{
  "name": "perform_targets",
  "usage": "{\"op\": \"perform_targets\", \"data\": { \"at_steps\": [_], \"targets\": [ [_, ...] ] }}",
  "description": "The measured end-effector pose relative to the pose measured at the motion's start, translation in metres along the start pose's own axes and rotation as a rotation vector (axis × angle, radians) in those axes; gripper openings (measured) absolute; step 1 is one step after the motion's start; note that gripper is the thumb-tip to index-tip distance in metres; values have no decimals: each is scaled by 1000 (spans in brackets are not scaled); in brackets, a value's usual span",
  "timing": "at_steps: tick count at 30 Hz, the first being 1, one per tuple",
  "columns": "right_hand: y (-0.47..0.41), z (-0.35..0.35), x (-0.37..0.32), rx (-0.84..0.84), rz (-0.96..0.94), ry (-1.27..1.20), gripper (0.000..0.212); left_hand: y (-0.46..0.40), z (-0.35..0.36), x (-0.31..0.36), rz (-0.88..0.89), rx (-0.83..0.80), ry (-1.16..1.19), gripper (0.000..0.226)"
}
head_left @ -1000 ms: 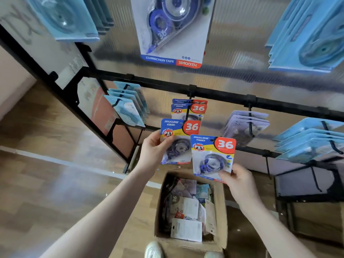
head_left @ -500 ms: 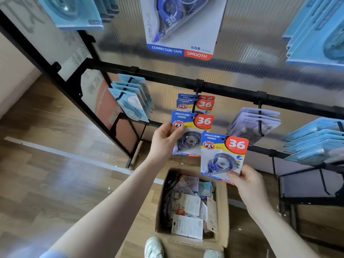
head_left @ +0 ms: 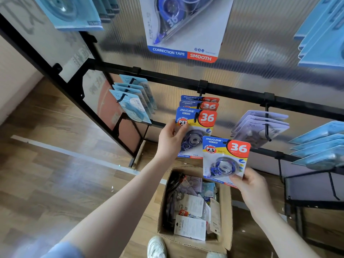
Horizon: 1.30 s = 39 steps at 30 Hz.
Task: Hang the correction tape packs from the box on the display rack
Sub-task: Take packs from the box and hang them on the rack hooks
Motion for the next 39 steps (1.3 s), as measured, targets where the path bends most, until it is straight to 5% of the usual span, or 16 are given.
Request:
{"op": "perform_targets", "data": {
  "at_steps": [4,12,17,28,39],
  "targets": [
    [-5,-1,-1,10,-7,-13,20,-13,1,8,43,-13,-98,22],
    [-11,5,-7,-35,-22,-12,24,-24,-8,10,71,-5,-176,16],
    [-14,13,-12,-57,-25,-27,23,-13,-37,21,213,148,-413,4],
    [-19,38,-24,-88,-44,-13,25,20,-76,10,441,211,-978,21],
    [-35,54,-38,-90,-58,38,8,27,-89,-4,427,172,-1087,39]
  ]
}}
Point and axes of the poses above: each hand's wrist, its own y-axis away from the middle knuckle, its own z-axis out of the palm, x = y × z, the point moved 7 cm from there along -y, towards the middle knuckle
